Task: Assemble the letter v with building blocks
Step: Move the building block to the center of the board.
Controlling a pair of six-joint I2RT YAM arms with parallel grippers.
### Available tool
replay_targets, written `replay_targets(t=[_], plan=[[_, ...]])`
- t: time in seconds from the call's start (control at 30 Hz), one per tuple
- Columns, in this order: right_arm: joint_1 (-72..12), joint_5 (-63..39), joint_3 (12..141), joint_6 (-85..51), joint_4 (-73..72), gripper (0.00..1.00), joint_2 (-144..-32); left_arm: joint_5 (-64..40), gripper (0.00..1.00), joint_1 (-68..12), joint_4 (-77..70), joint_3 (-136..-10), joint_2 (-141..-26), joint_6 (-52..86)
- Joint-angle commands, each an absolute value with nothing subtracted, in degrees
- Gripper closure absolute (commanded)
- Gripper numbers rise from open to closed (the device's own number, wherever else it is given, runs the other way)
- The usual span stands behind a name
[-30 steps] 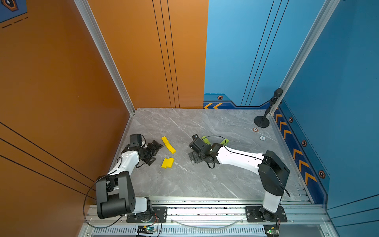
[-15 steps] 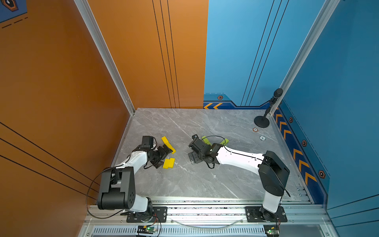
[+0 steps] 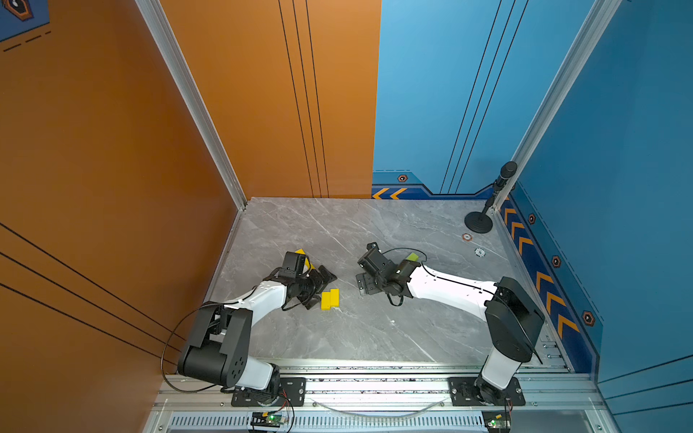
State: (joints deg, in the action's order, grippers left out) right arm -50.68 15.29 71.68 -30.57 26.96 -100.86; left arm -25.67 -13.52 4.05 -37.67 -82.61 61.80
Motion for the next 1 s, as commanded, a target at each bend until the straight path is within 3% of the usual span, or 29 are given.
replay_targets(t=[0.0, 0.3, 0.5, 0.73, 0.97], plan=[[-50.6, 16.7, 70.5, -34.4, 27.9, 0.01, -99.1, -25.2, 0.02, -13.1, 1.0, -37.5, -78.4, 67.3], [-53.5, 17.7, 78.6, -37.9, 32.1, 0.03, -106.7, -34.0, 0.02, 3.7, 12.8, -41.9, -70.5, 61.6], [-56.1, 17.8, 87.5, -41.8, 34.6, 0.18, -114.4, -40.5, 0.02, 13.3, 16.4, -41.4, -68.7, 58.2], [-57.2, 17.3, 95.5, -44.1, 36.7, 0.32, -123.1, -43.5, 0.02, 16.1, 16.4, -38.4, -68.2, 56.0], [-57.4, 17.2, 99.9, -45.3, 37.5, 0.38, -128.0, -43.9, 0.02, 17.1, 14.9, -37.6, -69.4, 55.9]])
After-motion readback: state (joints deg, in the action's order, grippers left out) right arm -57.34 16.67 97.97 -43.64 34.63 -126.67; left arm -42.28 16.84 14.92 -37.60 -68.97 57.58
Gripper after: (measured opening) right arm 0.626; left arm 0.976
